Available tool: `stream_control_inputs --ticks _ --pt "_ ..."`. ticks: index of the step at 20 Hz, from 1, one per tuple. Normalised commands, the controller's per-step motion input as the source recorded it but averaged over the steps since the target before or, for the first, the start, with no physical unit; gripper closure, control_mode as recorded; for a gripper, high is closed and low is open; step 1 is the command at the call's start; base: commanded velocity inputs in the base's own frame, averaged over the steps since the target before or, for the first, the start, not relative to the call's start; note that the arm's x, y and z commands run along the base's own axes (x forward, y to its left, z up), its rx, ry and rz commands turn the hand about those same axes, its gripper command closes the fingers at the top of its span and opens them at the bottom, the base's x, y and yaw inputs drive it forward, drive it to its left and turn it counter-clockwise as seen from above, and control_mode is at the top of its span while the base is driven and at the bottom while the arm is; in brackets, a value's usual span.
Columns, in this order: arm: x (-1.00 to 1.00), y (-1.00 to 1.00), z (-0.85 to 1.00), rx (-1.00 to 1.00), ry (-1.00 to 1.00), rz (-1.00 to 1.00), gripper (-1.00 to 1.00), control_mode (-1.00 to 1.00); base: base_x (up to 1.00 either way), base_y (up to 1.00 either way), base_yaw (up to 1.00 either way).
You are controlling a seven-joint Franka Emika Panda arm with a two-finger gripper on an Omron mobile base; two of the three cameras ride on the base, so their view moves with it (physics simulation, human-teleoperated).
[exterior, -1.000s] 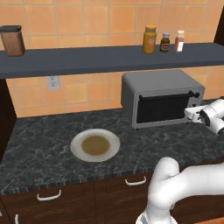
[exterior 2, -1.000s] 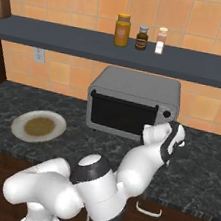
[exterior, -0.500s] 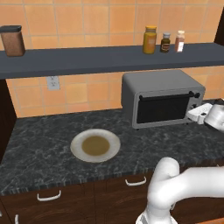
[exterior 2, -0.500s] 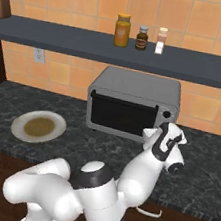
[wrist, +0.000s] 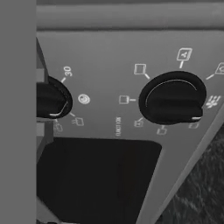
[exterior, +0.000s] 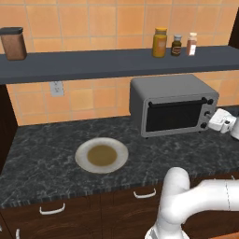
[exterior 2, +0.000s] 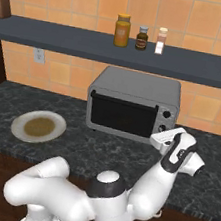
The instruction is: Pick up the kebab skewer and baguette bread, and place them inside the toaster oven. Close the toaster oven door and start by setting the timer.
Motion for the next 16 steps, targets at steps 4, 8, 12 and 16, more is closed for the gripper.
stream_control_inputs --ticks 4,8,12,16 --pt "0.18 1.0 0.0 0.07 0.0 -0.34 1.0 -1.0 0.0 0.0 0.0" --pt "0.42 0.89 0.0 0.0 0.0 -0.38 1.0 -1.0 0.0 0.0 0.0" --pt "0.39 0.55 0.0 -0.01 -0.02 -0.37 1.0 -1.0 0.0 0.0 0.0" --pt "0.1 0.63 -0.04 -0.05 -0.08 -0.47 1.0 -1.0 0.0 0.0 0.0"
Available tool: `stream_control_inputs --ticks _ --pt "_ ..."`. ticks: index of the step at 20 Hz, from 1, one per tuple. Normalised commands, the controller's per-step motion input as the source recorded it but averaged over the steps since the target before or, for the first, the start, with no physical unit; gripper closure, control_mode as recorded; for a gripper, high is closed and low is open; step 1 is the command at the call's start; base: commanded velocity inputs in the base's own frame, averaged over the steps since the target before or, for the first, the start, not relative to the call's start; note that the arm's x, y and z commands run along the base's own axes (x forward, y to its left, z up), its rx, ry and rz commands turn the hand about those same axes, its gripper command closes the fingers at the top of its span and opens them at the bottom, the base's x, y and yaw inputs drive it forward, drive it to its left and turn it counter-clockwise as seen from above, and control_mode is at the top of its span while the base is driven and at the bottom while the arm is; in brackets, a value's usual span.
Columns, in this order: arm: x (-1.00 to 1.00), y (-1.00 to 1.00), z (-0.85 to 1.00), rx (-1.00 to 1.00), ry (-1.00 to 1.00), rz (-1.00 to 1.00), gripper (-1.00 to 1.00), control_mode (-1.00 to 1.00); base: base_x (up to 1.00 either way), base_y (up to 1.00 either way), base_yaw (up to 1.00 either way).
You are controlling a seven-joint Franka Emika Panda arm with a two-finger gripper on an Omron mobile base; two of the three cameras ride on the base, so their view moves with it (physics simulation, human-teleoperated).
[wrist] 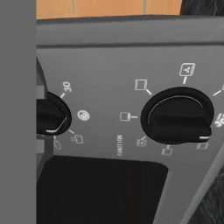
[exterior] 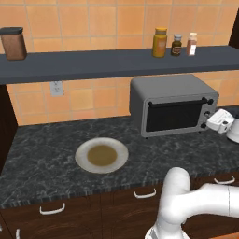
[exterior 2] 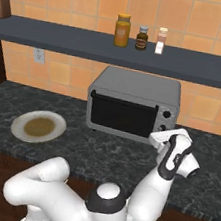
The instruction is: Pick up the kebab skewer and baguette bread, and place them inside the toaster oven. Close the toaster oven door and start by setting the timer.
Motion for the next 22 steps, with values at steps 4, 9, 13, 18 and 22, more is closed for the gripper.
stream_control_inputs --ticks 4,9,13,18,22 --pt "0.06 0.77 -0.13 -0.09 -0.12 -0.56 1.0 -1.0 0.0 0.0 0.0" --pt "0.27 0.7 -0.01 -0.09 -0.03 -0.53 1.0 -1.0 0.0 0.0 0.0" --pt "0.37 0.76 0.0 -0.05 0.0 -0.39 1.0 -1.0 0.0 0.0 0.0" --pt "0.46 0.65 0.0 -0.04 0.0 -0.3 1.0 -1.0 0.0 0.0 0.0" --pt "0.32 0.56 0.0 -0.02 0.0 -0.34 1.0 -1.0 0.0 0.0 0.0"
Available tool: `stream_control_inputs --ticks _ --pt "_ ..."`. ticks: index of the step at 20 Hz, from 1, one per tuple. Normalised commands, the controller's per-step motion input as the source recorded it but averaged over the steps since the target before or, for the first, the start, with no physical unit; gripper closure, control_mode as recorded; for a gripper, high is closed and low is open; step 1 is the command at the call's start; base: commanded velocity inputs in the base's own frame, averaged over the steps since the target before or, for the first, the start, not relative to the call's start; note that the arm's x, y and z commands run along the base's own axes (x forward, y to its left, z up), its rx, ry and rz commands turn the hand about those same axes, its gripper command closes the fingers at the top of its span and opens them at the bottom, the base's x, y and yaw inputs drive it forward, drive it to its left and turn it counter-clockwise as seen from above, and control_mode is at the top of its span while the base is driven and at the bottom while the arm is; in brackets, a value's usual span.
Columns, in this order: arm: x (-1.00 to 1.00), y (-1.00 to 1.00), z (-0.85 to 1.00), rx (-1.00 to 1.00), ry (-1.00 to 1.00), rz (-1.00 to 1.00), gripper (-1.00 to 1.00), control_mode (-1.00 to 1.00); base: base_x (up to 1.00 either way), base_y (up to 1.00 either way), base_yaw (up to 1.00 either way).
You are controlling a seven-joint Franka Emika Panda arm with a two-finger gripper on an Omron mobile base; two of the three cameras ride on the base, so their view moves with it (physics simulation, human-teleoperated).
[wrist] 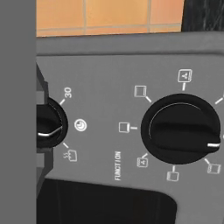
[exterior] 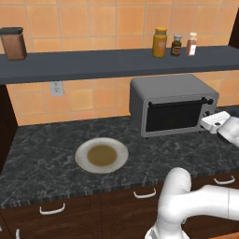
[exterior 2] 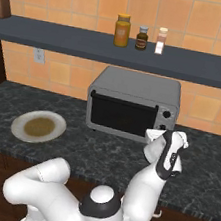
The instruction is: Pick up the kebab skewer and baguette bread, and place them inside the toaster oven. Close the toaster oven door and start by setting the timer.
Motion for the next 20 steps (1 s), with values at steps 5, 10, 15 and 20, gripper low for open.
stream_control_inputs --ticks 5,10,15,20 --pt "0.3 0.58 0.0 0.0 0.0 -0.38 1.0 -1.0 0.0 0.0 0.0" --pt "0.19 0.42 0.0 0.01 0.0 -0.35 1.0 -1.0 0.0 0.0 0.0" --pt "0.07 0.21 0.03 0.07 0.0 -0.27 1.0 -1.0 0.0 0.0 0.0" --pt "0.0 0.29 0.08 0.12 0.0 -0.18 1.0 -1.0 0.0 0.0 0.0"
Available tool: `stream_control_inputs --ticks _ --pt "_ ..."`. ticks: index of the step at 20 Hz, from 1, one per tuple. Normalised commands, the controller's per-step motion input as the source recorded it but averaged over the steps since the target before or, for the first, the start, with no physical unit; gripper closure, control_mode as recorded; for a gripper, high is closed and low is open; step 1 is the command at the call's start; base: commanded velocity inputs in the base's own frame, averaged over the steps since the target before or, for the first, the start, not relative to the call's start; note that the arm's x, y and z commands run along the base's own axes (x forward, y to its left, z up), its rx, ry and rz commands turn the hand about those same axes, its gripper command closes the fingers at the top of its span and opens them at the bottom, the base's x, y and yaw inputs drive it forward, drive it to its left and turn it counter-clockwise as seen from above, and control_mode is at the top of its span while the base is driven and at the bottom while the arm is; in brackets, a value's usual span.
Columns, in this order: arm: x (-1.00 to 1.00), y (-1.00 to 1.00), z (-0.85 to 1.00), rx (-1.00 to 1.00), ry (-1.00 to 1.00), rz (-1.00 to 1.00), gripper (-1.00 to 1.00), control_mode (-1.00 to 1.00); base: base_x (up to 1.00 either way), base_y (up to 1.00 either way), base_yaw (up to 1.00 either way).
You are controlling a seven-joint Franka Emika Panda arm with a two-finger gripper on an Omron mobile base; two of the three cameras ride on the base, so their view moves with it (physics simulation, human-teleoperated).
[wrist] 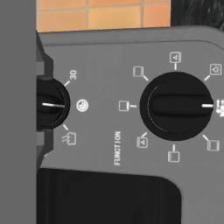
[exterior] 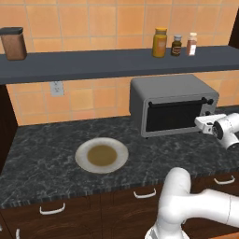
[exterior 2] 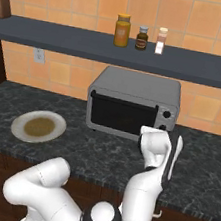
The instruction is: Pick up the kebab skewer and baguette bread, and place them inside the toaster oven. Close the toaster oven door and start by setting the timer.
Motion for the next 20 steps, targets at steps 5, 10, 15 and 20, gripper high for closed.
stream_control_inputs --ticks 5,10,15,20 --pt "0.0 0.13 0.06 0.2 0.0 -0.05 1.0 -1.0 0.0 0.0 0.0" --pt "0.02 0.17 0.14 0.24 0.02 0.0 1.0 -1.0 0.0 0.0 0.0" --pt "0.02 0.13 0.08 0.29 0.07 0.0 1.0 -1.0 0.0 0.0 0.0" --pt "0.01 0.13 0.0 0.31 0.01 0.07 1.0 -1.0 0.0 0.0 0.0"
